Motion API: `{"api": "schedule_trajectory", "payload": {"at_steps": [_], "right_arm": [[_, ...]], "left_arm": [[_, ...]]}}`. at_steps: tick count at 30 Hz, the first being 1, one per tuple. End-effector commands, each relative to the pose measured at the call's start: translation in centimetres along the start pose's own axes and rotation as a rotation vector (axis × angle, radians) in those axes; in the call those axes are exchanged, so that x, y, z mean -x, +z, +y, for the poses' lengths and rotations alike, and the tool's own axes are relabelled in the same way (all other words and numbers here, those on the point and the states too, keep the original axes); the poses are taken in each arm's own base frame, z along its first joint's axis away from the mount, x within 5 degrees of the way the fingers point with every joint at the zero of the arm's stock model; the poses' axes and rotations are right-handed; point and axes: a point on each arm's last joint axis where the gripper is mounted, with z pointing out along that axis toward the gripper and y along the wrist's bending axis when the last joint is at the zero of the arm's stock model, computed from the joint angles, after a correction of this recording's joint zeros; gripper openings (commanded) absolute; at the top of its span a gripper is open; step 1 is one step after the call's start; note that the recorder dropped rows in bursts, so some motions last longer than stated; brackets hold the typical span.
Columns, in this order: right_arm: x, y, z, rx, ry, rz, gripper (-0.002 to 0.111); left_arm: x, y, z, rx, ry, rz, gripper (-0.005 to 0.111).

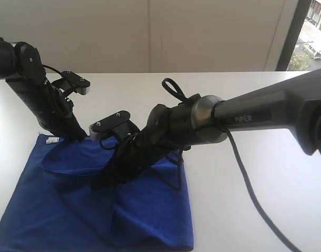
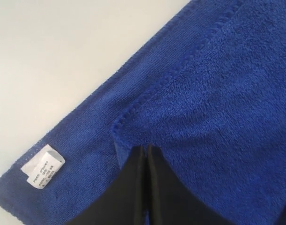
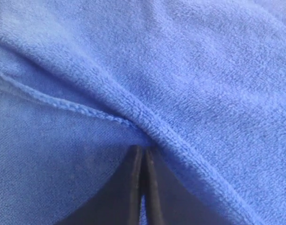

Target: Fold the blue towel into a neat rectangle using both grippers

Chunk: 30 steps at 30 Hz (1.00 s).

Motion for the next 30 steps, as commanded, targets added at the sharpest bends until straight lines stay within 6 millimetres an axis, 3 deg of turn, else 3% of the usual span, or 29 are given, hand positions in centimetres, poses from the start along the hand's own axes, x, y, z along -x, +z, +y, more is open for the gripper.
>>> {"api": "schedule_trajectory", "payload": {"at_steps": [1,9,15,19,30], "right_arm": [[1.3,-2.2,0.7,0.016,-0.04,-0.041,0.0],[3.0,-7.7,2.3,0.063,-0.122,-0.074,0.0],[3.3,-10.2,3.9,0.111,-0.162,-0.07,0.0],[3.2,-10.9,6.3,0.152,-0.219,-0.072,0.0],[2.5,-10.3,12.9,0.218,-0.348,-0.118,0.0]], "left_arm": [[0.3,-0.6,-0.1,-0.001,-0.014,-0.019,0.0],[1.6,-3.0,-0.4,0.001,-0.085,-0.182,0.0],[1.9,-5.1,-0.4,0.048,-0.061,-0.239,0.0],[1.7,-5.1,-0.3,0.069,-0.031,-0.212,0.0],[0.7,-5.1,0.6,0.172,0.002,-0.106,0.0]]}}
